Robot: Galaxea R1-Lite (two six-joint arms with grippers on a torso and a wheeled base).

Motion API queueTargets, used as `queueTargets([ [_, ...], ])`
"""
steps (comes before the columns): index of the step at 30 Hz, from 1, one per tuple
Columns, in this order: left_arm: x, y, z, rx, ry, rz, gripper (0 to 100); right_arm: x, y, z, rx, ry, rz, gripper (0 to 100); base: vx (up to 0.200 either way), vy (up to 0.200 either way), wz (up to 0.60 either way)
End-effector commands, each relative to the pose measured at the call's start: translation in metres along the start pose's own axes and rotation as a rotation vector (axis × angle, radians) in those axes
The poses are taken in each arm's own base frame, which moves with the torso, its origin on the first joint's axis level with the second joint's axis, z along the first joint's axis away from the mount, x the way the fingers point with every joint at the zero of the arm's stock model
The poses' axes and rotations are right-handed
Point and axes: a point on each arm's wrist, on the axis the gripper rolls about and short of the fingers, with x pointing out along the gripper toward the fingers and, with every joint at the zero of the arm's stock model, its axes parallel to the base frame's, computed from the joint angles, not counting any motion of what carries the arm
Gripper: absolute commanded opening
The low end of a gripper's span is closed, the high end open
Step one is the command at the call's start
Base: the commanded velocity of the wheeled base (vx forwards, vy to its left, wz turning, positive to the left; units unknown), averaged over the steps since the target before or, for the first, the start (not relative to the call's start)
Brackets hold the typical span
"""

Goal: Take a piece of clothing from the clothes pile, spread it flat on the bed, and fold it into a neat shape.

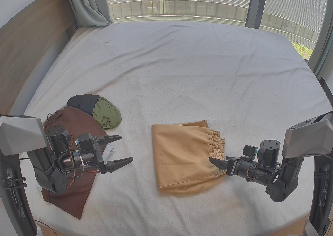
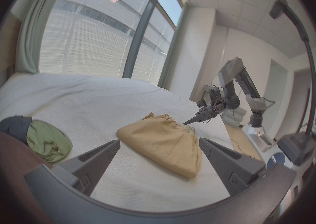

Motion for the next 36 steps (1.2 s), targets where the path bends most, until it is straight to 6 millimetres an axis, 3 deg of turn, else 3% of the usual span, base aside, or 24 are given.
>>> queueTargets([
  [1,-0.006,0.001,0.0,0.031,-0.001,-0.006,100,-0.007,-0.002,-0.008,0.012,0.04,-0.02,100,0.0,0.0,0.0],
  [23,-0.007,-0.001,0.003,0.046,-0.005,-0.007,100,0.008,-0.021,-0.043,0.121,0.146,-0.069,100,0.0,0.0,0.0],
  [36,-0.007,0.0,0.002,0.044,-0.003,-0.004,100,0.03,-0.007,-0.035,0.175,0.08,-0.007,100,0.0,0.0,0.0],
])
